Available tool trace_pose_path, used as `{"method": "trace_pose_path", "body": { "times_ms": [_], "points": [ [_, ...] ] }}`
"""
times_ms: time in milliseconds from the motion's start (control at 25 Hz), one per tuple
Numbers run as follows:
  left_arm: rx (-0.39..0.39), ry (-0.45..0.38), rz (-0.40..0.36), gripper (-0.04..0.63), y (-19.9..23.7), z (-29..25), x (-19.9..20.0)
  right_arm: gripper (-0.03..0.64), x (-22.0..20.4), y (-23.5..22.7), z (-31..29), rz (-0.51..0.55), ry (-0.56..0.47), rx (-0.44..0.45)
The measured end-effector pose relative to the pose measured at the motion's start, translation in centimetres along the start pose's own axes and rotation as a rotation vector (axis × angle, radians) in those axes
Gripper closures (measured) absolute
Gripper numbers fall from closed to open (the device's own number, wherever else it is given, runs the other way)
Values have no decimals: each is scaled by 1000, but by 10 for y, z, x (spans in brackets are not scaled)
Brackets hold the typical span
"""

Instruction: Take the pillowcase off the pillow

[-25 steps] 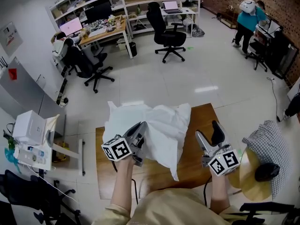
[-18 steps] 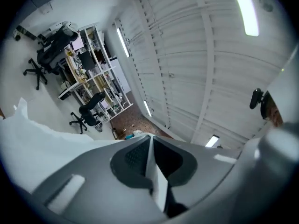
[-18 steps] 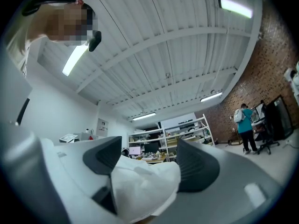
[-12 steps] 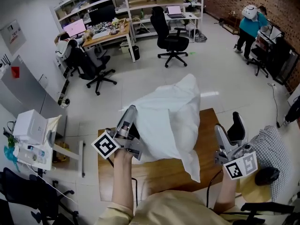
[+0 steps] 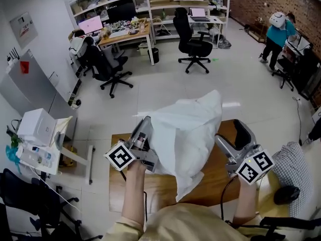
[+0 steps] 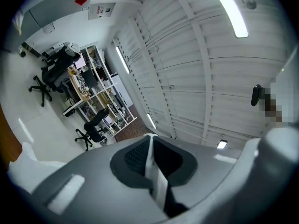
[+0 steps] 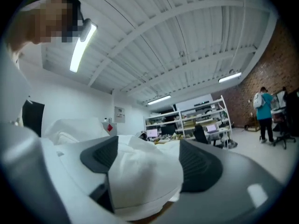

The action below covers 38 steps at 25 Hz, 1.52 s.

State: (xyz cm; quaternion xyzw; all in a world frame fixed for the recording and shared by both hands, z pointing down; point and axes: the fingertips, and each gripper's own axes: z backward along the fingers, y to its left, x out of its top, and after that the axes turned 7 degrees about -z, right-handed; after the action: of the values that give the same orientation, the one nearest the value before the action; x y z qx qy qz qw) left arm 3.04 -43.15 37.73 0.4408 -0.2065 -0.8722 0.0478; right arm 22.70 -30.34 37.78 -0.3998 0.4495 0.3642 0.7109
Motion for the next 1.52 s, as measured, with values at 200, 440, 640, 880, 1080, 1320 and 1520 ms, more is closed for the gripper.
{"method": "trace_pose_path", "body": {
  "times_ms": [200, 440, 640, 880, 1080, 1320, 1520],
  "points": [
    [3, -1, 4, 586, 3, 5, -2, 74, -76, 15, -26, -137, 238, 88],
    [-1, 13, 12, 586, -1, 13, -10, 457, -110, 20, -40, -172, 267, 91],
    [115, 68, 43, 584, 24, 26, -38, 589, -92, 5, -35, -177, 188, 108],
    [176, 134, -91, 450, 45, 38, -15, 591, -63, 0, -65, -212, 176, 113],
    [99, 278, -170, 244, 19, 71, -23, 591, -65, -6, -67, -209, 160, 118],
    [102, 504, -334, 184, -2, 112, -83, 591, -62, -9, -75, -220, 166, 117],
    [175, 429, -200, 501, 11, 111, -125, 591, -64, -9, -77, -227, 148, 177]
  ]
}}
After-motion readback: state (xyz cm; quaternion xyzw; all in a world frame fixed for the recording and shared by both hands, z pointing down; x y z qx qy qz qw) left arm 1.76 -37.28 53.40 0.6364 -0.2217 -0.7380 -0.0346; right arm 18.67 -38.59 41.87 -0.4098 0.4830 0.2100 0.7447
